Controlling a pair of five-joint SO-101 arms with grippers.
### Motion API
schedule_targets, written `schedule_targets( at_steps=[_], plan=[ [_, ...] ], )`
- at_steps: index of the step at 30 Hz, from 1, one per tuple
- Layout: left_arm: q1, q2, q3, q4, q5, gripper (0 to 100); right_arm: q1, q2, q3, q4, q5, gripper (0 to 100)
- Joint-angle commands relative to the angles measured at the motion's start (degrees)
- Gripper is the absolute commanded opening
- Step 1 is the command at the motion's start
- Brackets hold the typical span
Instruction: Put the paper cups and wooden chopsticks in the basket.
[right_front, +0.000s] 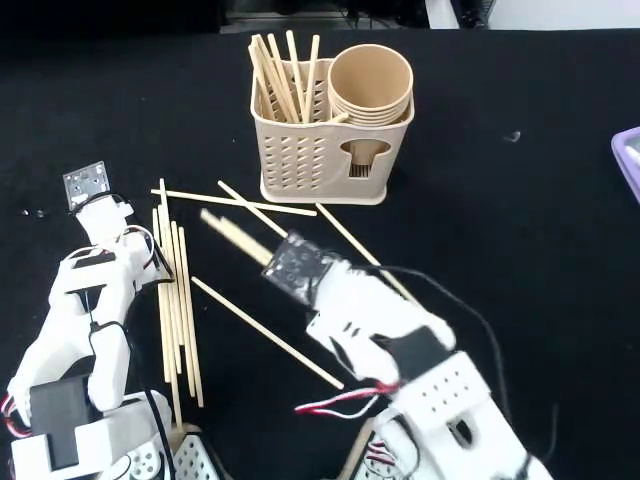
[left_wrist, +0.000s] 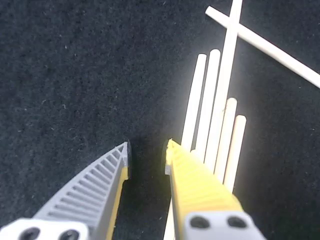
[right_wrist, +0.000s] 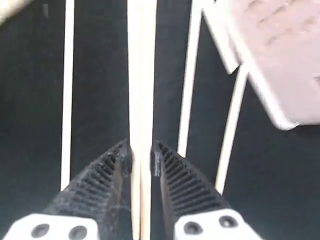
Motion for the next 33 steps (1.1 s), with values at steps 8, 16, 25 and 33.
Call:
schedule_targets(
  at_steps=[8, 16, 25, 33],
  plan=[
    [0.31, -0.44, -0.40, -0.79, 0.00, 13, 14.95, -27.47, -14.46, 4.75, -6.68, 1.1],
    [0.22, -0.44, -0.40, -0.79, 0.00, 13, 19.16, -25.54, -11.38, -19.78, -30.42, 1.1],
    [0.22, -0.44, -0.40, -0.79, 0.00, 13, 19.08, -5.41, -14.02, -52.40, -39.12, 1.1],
    [0.31, -0.44, -0.48, -0.79, 0.00, 13, 19.08, 22.55, -25.89, -66.81, -40.70, 1.1]
  ],
)
